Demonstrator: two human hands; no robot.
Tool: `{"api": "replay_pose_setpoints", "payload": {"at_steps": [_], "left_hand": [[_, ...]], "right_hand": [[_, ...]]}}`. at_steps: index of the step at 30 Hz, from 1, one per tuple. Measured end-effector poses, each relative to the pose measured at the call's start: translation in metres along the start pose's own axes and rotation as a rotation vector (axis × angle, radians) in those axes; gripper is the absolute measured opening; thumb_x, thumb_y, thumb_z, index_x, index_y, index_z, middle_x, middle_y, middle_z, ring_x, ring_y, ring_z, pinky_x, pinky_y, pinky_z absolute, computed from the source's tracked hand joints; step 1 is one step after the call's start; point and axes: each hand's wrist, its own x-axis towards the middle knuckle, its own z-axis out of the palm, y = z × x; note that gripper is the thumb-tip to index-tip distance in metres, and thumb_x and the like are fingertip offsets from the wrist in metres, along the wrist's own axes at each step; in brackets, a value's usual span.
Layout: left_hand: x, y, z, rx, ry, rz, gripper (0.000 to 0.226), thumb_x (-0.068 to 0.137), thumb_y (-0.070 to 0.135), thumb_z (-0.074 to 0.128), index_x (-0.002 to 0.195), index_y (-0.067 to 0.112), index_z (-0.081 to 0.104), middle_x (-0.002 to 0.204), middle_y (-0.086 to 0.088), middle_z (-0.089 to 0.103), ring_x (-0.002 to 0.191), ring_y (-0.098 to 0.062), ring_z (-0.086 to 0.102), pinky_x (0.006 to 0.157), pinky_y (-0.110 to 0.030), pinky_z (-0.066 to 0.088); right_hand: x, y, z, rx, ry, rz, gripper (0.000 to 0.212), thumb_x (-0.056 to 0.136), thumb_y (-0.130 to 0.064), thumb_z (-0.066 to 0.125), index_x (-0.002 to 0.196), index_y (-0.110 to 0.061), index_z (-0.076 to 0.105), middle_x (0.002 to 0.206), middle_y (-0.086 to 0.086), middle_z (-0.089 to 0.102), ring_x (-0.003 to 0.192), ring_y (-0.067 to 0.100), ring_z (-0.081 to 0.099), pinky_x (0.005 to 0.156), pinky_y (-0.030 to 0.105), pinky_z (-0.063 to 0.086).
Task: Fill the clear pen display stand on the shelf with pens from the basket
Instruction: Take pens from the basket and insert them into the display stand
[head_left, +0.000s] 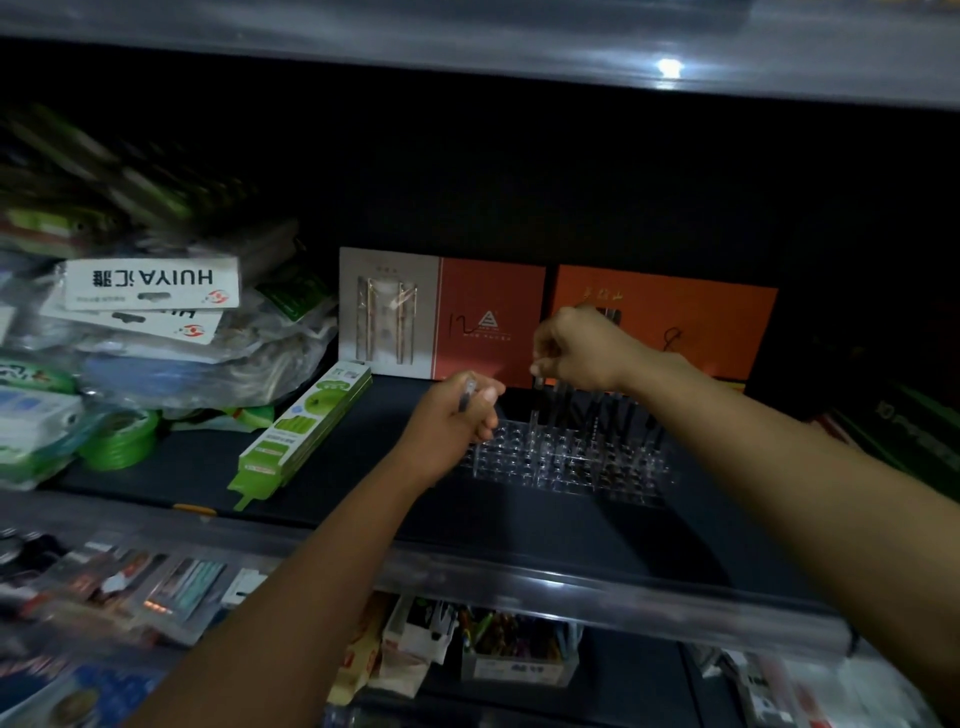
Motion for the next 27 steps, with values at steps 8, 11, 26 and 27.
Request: {"api": "replay_pose_setpoints", "payload": {"at_steps": [8,11,26,27], "left_hand": [[-0.002,0.006,0.0,0.078,0.027,0.05,0.015,0.097,0.016,0.047,0.099,0.011,0.06,0.059,0.013,0.048,0.05,0.005,0.046,0.052,-0.008,0.036],[-0.003,0.007,-0.001,0.114,0.028,0.044,0.009,0.096,0.019,0.049,0.098,0.016,0.058,0.07,0.016,0.05,0.064,0.006,0.046,0.06,-0.013,0.036],[-0.006,0.023,-0.002,0.073,-0.011,0.046,0.016,0.097,0.007,0.042,0.093,0.019,0.05,0.076,0.003,0.055,0.06,0.0,0.048,0.062,-0.014,0.041],[-0.006,0.023,-0.002,0.072,-0.011,0.051,0.014,0.097,0.006,0.042,0.095,0.017,0.05,0.075,0.003,0.055,0.059,0.001,0.047,0.061,-0.013,0.041]], "right_hand": [[-0.003,0.0,-0.007,-0.055,0.0,-0.008,0.013,0.087,-0.023,0.07,0.081,-0.011,0.069,0.076,0.003,0.066,0.074,0.019,0.062,0.067,0.033,0.053],[-0.009,-0.004,-0.013,-0.033,0.044,-0.037,0.014,0.087,-0.024,0.069,0.089,-0.01,0.069,0.08,0.003,0.065,0.078,0.021,0.062,0.07,0.036,0.054],[-0.025,-0.057,-0.033,0.104,0.067,-0.329,0.011,0.086,-0.023,0.07,0.089,-0.012,0.071,0.08,-0.001,0.071,0.071,0.009,0.066,0.067,0.029,0.055],[-0.024,-0.058,-0.032,0.101,0.069,-0.33,0.01,0.086,-0.022,0.07,0.087,-0.012,0.071,0.078,0.0,0.071,0.07,0.011,0.067,0.066,0.031,0.056]]}}
